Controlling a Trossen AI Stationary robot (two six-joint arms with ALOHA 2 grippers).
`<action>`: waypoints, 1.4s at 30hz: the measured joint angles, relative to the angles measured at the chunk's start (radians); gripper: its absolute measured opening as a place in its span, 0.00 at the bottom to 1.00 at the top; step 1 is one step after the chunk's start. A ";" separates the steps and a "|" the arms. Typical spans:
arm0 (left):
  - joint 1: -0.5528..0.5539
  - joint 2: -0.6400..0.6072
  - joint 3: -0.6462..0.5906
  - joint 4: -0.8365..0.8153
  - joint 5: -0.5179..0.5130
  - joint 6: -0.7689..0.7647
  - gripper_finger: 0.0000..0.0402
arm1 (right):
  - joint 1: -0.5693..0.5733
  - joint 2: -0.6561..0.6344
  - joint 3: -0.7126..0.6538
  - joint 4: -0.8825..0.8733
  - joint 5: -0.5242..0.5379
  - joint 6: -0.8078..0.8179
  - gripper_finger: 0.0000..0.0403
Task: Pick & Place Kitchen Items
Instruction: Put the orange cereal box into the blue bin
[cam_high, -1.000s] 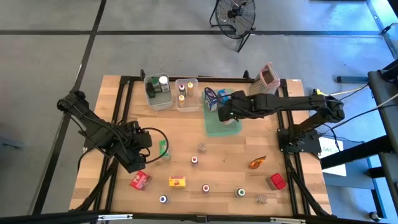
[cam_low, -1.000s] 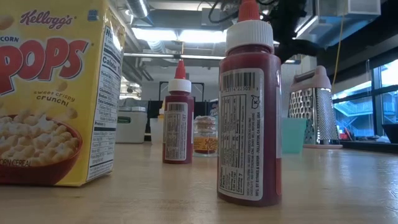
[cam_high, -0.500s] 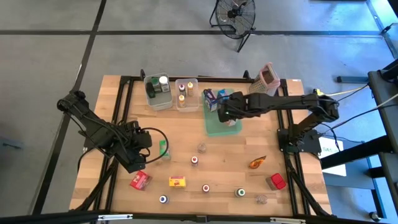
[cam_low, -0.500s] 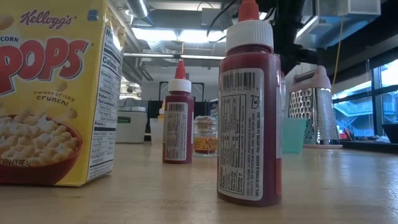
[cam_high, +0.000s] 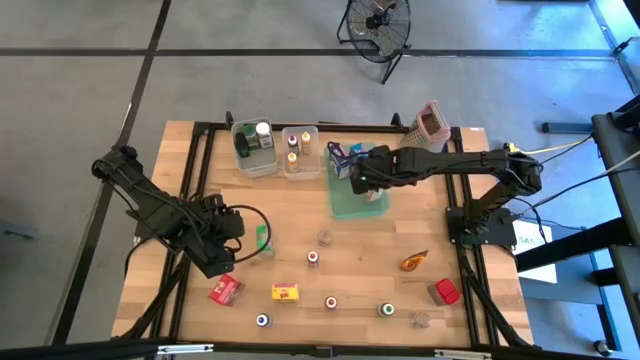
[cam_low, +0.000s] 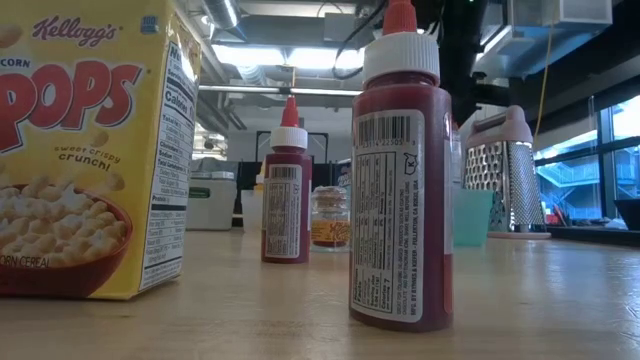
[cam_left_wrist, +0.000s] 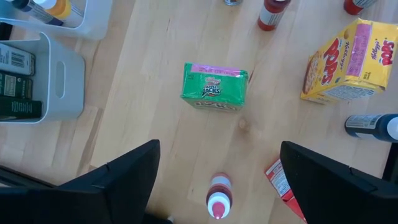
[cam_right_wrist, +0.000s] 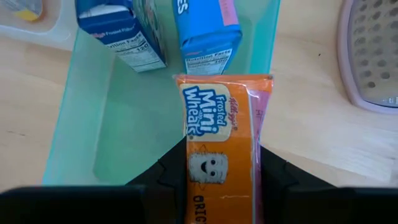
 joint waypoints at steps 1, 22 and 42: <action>0.000 0.000 0.000 0.000 0.000 0.000 0.82 | -0.002 0.006 0.000 -0.001 0.003 -0.004 0.29; 0.000 0.000 0.000 0.003 -0.010 0.000 0.82 | -0.036 0.092 0.000 0.056 0.019 -0.092 0.29; 0.000 0.000 0.000 0.004 -0.011 0.000 0.82 | -0.109 0.092 0.000 0.145 0.018 -0.124 0.29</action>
